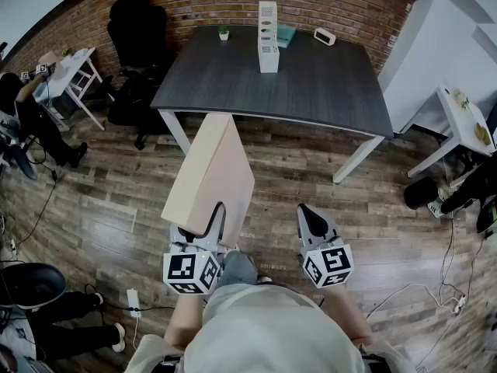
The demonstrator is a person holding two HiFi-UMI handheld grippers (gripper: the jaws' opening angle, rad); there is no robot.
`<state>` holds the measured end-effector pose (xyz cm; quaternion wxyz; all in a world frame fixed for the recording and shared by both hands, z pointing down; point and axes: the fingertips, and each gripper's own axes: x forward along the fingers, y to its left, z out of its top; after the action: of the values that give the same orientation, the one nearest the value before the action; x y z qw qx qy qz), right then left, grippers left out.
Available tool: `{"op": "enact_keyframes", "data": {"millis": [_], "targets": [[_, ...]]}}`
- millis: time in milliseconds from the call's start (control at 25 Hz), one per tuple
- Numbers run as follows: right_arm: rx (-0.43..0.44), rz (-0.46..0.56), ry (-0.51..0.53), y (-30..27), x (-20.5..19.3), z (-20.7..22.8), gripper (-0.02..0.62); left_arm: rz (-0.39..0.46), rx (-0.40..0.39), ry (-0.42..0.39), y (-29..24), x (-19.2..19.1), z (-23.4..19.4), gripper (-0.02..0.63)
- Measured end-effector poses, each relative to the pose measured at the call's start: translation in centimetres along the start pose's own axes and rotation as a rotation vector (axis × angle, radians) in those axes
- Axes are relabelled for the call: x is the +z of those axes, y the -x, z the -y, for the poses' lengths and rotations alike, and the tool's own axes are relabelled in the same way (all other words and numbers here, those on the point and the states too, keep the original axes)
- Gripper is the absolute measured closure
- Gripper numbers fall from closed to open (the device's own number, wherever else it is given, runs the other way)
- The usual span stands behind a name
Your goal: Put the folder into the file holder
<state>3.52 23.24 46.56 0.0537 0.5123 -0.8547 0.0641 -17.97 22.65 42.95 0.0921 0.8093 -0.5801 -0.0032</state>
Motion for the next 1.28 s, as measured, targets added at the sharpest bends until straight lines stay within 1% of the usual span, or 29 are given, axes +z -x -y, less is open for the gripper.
{"op": "enact_keyframes", "data": {"millis": [160, 280, 400, 520, 800, 920, 960, 1040, 1160, 1280], "targets": [[-0.023, 0.032, -0.043, 3.4, -0.1, -1.1, 0.594, -0.019, -0.005, -0.048, 3.7, -0.3, 0.8, 0.330], [-0.027, 0.041, -0.067, 5.5, -0.3, -1.6, 0.594, -0.019, -0.012, -0.063, 5.1, -0.1, 1.6, 0.330], [-0.032, 0.038, -0.076, 6.9, -0.7, -1.8, 0.594, -0.007, -0.020, -0.041, 5.9, 0.1, 2.4, 0.330], [-0.026, 0.038, -0.062, 7.8, -0.8, -2.2, 0.594, 0.004, -0.023, -0.018, 6.6, 0.1, 2.9, 0.330], [-0.005, 0.038, -0.027, 8.8, -0.8, -2.6, 0.594, -0.002, -0.054, -0.012, 6.5, -0.4, 4.6, 0.330], [0.017, 0.035, -0.019, 9.1, -0.9, -3.0, 0.592, 0.008, -0.063, -0.004, 6.9, -0.3, 5.2, 0.330], [0.029, 0.034, -0.021, 9.0, -0.9, -3.1, 0.564, 0.013, -0.061, -0.001, 7.0, -0.2, 5.3, 0.330], [0.058, 0.035, -0.032, 8.7, -0.9, -3.4, 0.477, 0.017, -0.056, 0.004, 7.0, -0.1, 5.3, 0.330], [0.086, 0.043, -0.049, 8.0, -0.6, -3.4, 0.379, 0.017, -0.049, 0.007, 6.5, 0.1, 5.0, 0.330], [0.090, 0.045, -0.069, 7.1, -0.6, -2.9, 0.338, 0.016, -0.041, 0.015, 5.6, 0.2, 4.4, 0.330]]}}
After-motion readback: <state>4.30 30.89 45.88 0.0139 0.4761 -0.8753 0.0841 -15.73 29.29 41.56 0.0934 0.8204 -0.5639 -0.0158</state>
